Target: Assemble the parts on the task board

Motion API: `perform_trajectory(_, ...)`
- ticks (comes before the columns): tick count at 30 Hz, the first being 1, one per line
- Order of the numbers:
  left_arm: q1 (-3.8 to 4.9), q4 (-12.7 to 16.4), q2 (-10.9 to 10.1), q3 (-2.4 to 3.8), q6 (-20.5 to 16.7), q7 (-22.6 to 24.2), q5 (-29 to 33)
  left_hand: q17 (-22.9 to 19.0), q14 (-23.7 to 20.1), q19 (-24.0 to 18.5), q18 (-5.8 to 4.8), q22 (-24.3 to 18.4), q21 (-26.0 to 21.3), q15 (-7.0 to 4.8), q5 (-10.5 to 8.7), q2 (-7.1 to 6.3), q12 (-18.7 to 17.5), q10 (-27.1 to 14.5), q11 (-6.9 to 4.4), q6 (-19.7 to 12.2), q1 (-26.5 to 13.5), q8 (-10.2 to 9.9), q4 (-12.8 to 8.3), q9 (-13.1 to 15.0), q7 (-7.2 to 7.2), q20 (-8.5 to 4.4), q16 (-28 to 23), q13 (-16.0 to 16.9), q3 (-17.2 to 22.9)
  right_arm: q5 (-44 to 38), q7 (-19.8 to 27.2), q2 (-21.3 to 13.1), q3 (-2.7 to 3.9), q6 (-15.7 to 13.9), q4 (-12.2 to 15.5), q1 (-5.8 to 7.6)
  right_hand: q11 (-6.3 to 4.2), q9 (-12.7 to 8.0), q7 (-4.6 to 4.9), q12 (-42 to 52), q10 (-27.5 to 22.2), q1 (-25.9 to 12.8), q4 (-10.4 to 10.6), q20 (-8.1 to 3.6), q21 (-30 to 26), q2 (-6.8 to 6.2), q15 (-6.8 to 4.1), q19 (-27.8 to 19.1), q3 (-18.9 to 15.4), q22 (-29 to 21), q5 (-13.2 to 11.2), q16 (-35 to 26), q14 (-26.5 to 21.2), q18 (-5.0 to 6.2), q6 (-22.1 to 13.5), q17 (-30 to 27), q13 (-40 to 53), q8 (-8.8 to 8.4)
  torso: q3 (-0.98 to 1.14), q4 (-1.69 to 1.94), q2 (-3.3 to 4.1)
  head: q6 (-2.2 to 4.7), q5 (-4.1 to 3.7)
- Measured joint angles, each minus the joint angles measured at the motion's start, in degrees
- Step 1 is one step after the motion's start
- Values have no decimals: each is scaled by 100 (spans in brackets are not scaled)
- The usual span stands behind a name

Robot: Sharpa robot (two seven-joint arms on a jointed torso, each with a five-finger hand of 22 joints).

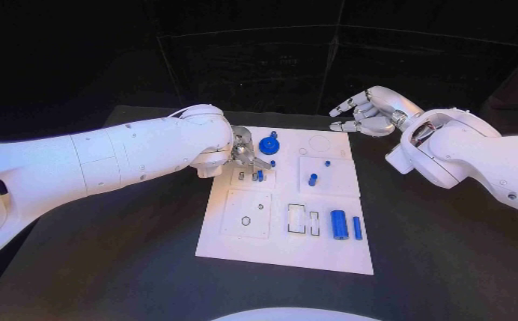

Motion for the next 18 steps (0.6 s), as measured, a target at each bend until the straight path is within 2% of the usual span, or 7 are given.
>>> perform_trajectory(6, -1, -27, 51, -12, 45, -5, -3, 0, 0, 0, 0, 0, 0, 0, 0, 3, 0, 0, 0, -32, 3, 39, -17, 43, 9, 0, 0, 0, -17, -3, -18, 16, 0, 17, -24, 0, 0, 0, 0, 0, 0, 0, 0, 0, 0, 0, 0, 0, 0, 0, 0, 0, 0, 0, 0, 0, -1, 0, 1, 3, 0, -9, -8)
perform_trajectory(18, -1, -70, 148, -16, 110, -5, -6, -1, 0, 0, 1, -1, 0, 0, 0, 96, 0, -1, 0, -82, 141, 88, -72, 126, 0, 1, 0, 0, 9, -6, -45, 70, 0, 68, -66, 0, 0, 1, 0, 0, 1, 0, 0, 0, 0, 0, 0, 0, 0, 0, 0, 0, 0, 0, 0, -1, 0, 19, 1, 7, 0, -39, -16)
